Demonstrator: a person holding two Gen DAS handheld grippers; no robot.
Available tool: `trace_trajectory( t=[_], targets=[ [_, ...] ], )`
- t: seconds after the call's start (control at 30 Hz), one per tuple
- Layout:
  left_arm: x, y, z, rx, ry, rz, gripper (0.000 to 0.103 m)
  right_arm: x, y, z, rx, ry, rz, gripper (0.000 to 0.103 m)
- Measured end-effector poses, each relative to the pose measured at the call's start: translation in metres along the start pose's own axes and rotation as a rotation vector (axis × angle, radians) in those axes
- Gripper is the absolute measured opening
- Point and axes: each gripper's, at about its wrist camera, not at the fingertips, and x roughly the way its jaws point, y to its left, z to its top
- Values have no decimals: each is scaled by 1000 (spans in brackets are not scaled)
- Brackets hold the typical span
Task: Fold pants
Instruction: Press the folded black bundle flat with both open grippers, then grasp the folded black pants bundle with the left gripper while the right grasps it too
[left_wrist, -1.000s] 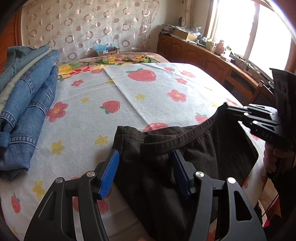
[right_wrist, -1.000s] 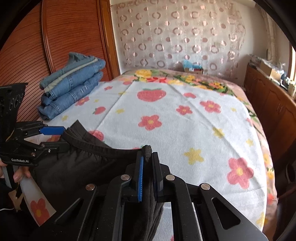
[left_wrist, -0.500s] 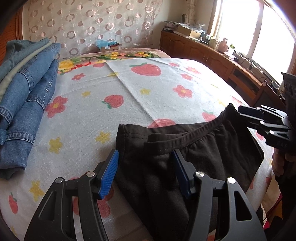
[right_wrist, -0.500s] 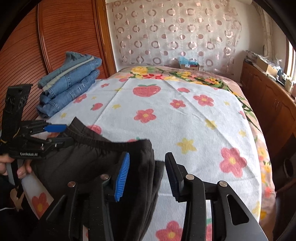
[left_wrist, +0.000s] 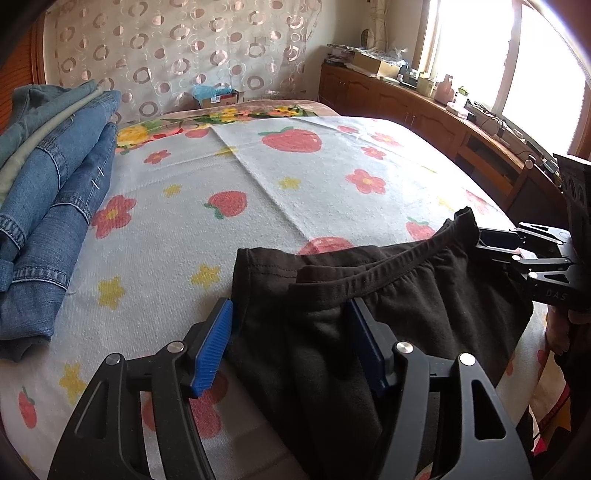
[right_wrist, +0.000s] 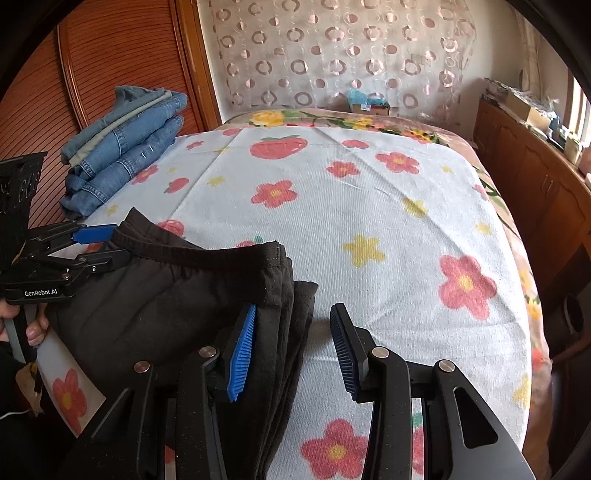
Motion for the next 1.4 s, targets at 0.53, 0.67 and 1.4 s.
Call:
trace_trajectory(
  t=[0.53, 0.67, 1.4],
  targets=[
    [0, 2, 0, -2, -2, -4, 65, 7, 8, -3, -27, -18, -7, 42],
    [-1, 1, -1, 0, -2, -2, 65, 8, 9, -3, -23, -20, -6, 42],
    [3, 2, 2, 8, 1, -51, 64, 8, 10, -2, -21, -21, 2, 39]
  ],
)
